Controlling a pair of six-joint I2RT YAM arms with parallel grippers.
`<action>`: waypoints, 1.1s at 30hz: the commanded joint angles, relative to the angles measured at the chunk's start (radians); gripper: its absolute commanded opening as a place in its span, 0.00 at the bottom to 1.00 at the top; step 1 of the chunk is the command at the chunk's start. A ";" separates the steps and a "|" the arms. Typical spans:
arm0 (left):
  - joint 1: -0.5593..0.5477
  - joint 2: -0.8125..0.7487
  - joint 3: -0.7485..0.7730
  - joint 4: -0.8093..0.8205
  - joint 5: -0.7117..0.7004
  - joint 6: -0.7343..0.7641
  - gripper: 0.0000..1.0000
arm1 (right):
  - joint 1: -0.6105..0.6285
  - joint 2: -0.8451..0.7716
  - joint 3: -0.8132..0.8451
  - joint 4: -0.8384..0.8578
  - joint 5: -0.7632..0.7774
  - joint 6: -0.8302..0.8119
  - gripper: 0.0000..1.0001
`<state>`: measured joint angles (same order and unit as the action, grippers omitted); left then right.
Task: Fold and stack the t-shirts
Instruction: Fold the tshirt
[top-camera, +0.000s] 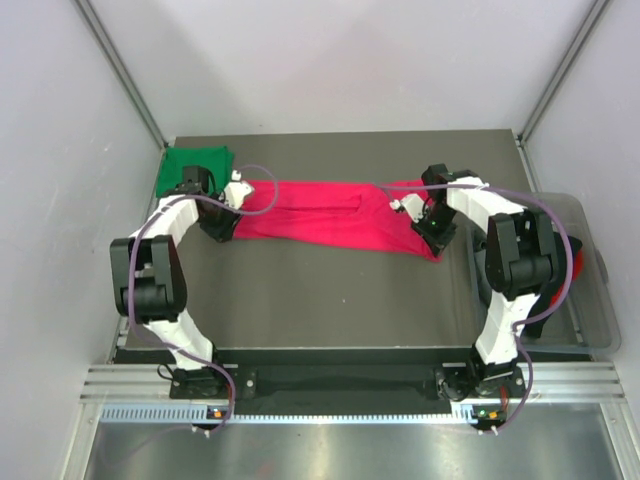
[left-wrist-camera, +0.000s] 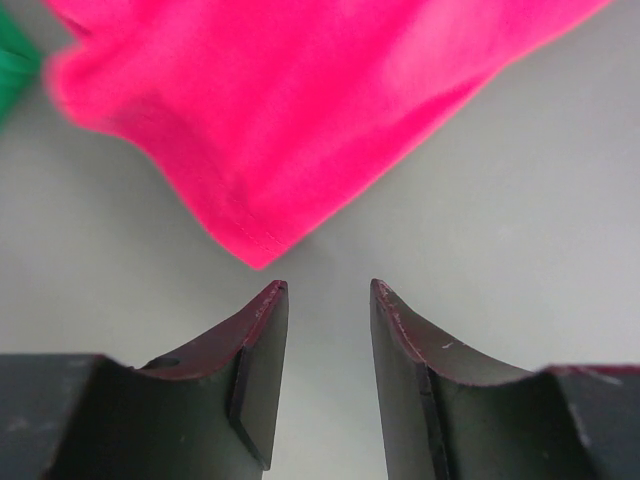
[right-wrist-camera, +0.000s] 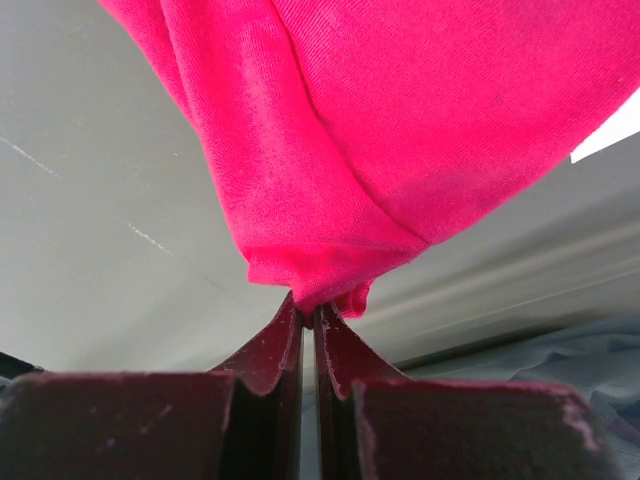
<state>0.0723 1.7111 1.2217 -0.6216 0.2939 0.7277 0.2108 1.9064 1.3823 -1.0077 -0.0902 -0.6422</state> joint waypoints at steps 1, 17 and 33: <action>0.001 0.031 0.018 -0.046 -0.039 0.147 0.44 | -0.022 -0.049 0.031 -0.040 -0.010 0.016 0.00; -0.006 0.202 0.116 -0.038 -0.027 0.139 0.45 | -0.022 -0.035 0.037 -0.038 0.004 0.013 0.00; -0.006 0.150 0.050 -0.042 -0.144 0.251 0.00 | -0.037 0.029 0.159 -0.133 0.036 -0.037 0.04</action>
<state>0.0589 1.9121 1.3029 -0.6361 0.1879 0.9115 0.2005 1.9148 1.4487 -1.0531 -0.0761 -0.6441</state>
